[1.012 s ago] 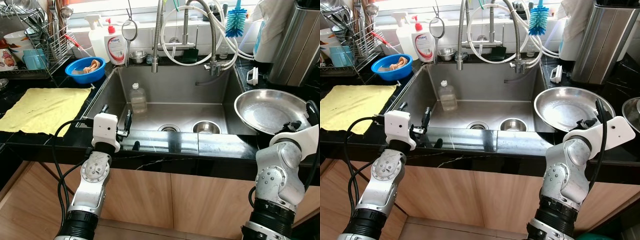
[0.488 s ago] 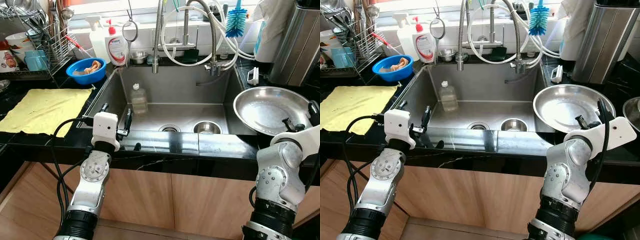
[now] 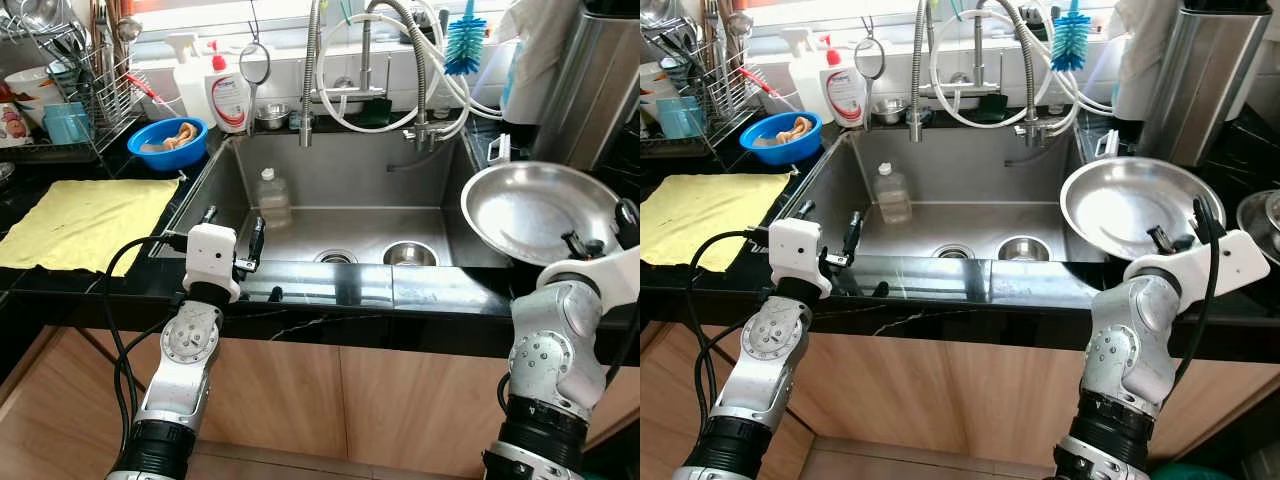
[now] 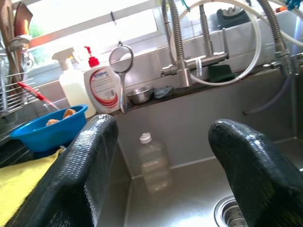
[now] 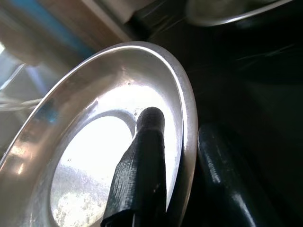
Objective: Kitchen organization
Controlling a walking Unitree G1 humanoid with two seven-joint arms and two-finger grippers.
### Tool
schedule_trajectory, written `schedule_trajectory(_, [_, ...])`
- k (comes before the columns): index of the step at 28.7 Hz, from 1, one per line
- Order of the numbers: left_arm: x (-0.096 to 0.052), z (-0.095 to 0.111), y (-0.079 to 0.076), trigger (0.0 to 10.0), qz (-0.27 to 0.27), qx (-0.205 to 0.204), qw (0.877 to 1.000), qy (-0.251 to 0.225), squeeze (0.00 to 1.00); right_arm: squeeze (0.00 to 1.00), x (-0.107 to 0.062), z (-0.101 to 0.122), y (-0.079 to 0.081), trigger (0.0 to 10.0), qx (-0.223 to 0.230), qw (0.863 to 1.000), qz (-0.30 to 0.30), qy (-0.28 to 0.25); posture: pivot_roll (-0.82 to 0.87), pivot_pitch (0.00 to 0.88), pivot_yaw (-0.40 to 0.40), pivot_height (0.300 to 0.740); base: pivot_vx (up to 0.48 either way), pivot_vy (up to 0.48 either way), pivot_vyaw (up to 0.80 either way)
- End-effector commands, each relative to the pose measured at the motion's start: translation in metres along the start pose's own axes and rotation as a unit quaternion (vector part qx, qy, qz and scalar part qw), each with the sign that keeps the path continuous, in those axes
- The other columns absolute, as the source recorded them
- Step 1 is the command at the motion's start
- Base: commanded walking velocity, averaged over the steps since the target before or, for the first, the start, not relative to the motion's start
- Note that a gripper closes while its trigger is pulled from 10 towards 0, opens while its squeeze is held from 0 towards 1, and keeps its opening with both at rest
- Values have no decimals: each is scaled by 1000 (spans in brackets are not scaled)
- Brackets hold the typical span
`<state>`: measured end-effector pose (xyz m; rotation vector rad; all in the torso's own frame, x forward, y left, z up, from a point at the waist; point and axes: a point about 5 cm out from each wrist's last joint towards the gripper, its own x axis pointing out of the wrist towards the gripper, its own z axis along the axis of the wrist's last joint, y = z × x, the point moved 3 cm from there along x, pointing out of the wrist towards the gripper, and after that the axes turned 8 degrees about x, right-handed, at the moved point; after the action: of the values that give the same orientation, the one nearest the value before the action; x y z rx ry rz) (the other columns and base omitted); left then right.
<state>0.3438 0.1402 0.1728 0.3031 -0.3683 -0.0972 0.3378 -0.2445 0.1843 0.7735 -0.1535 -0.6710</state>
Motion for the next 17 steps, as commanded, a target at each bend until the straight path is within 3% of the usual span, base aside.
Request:
schedule_trajectory(1, [1,1,1,10000,1,3,1000,1,0,0,-4,-7,29,10000,12,997,67,19,-118,0,105,740,0,0,0])
schedule_trajectory(7, [1,1,0,10000,3,0,1000,1,0,0,-5,-25,46,10000,-25,990,128,58,-119,0,98,740,0,0,0])
schedule_trajectory(10, [0,1,-3,10000,4,-4,1000,1,0,0,-5,-39,63,10000,-37,979,174,98,-114,0,90,740,0,0,0])
schedule_trajectory(17, [0,2,-4,10000,10,-8,1000,1,0,0,6,-38,80,10000,-113,967,212,82,-115,0,82,740,0,0,0])
